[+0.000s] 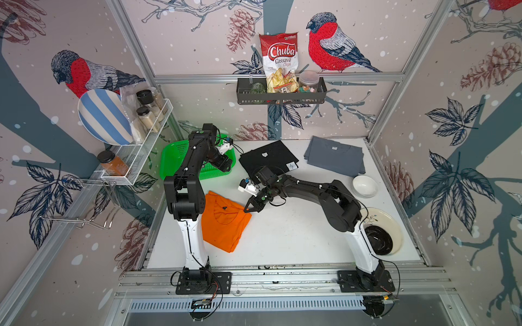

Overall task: Put the folded t-shirts into the basket
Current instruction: Move the bin to the center of the board, then pick up the T-shirt from the center of the board.

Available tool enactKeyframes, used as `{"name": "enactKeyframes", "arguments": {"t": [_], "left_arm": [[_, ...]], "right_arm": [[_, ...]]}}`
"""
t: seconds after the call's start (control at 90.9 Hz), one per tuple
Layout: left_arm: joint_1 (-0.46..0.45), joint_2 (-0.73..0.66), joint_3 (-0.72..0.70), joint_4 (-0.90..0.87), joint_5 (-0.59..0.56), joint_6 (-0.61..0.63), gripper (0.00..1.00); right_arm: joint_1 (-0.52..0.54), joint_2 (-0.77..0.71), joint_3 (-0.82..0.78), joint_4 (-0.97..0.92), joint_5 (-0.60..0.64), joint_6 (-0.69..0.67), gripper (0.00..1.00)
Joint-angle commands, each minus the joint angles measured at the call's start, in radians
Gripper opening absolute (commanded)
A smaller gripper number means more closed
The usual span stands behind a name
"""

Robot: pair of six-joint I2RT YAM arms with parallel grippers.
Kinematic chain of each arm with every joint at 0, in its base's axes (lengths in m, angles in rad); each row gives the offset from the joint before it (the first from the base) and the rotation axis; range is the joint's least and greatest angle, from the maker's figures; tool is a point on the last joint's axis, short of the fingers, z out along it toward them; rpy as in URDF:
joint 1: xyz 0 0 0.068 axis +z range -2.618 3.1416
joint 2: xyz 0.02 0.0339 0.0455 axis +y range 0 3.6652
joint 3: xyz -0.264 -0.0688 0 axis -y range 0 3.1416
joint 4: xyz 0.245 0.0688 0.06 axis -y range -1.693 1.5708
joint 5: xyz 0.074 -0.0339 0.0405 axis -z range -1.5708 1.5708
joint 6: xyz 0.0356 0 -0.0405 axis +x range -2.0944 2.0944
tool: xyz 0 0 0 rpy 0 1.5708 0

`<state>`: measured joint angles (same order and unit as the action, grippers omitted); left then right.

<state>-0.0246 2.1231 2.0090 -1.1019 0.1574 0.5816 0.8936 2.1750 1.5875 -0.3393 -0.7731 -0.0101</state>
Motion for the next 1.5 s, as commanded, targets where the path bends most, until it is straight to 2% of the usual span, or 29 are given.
{"name": "enactKeyframes", "arguments": {"t": [0.0,0.132,0.231,0.374,0.462,0.583,0.704,0.803,0.935,1.089,1.199,1.365,1.42,1.486], "left_arm": [[-0.02,0.024,0.003,0.037,0.009,0.043,0.81],[-0.063,0.035,-0.041,0.052,0.014,0.072,0.7],[-0.104,0.023,-0.109,0.081,0.022,0.076,0.7],[-0.175,-0.02,-0.246,0.141,0.042,0.068,0.7],[-0.225,-0.045,-0.325,0.158,0.066,0.064,0.7],[-0.279,-0.078,-0.405,0.17,0.076,0.046,0.69],[-0.304,-0.116,-0.429,0.127,0.152,-0.024,0.69],[-0.306,-0.19,-0.496,0.145,0.202,-0.062,0.71],[-0.306,-0.318,-0.522,0.131,0.167,-0.039,0.76],[-0.306,-0.403,-0.414,0.067,0.224,0.052,0.86],[-0.305,-0.392,-0.352,0.038,0.413,0.244,0.9],[-0.302,-0.265,-0.283,-0.007,0.749,0.602,0.9],[-0.309,-0.191,-0.221,-0.03,0.792,0.644,0.9],[-0.325,-0.126,-0.165,-0.028,0.781,0.657,0.89]], "right_arm": [[-0.009,-0.104,-0.114,-0.002,-0.012,0.098,0.08],[-0.058,-0.25,-0.242,-0.07,-0.006,0.157,0.08],[-0.12,-0.304,-0.301,-0.151,0.003,0.209,0.08],[-0.248,-0.327,-0.337,-0.337,0.057,0.221,0.02],[-0.318,-0.361,-0.378,-0.395,0.095,0.229,0.03],[-0.394,-0.419,-0.407,-0.491,0.217,0.209,0.04],[-0.443,-0.457,-0.403,-0.578,0.379,0.154,0.05],[-0.45,-0.462,-0.374,-0.623,0.482,0.123,0.06],[-0.415,-0.454,-0.338,-0.654,0.573,0.065,0.05],[-0.276,-0.532,-0.335,-0.622,0.724,-0.057,0.04],[-0.176,-0.621,-0.364,-0.545,0.808,-0.16,0.03],[-0.156,-0.758,-0.427,-0.434,0.817,-0.258,0.0],[-0.152,-0.82,-0.478,-0.373,0.802,-0.32,0.0],[-0.138,-0.9,-0.545,-0.295,0.797,-0.393,0.0]]}}
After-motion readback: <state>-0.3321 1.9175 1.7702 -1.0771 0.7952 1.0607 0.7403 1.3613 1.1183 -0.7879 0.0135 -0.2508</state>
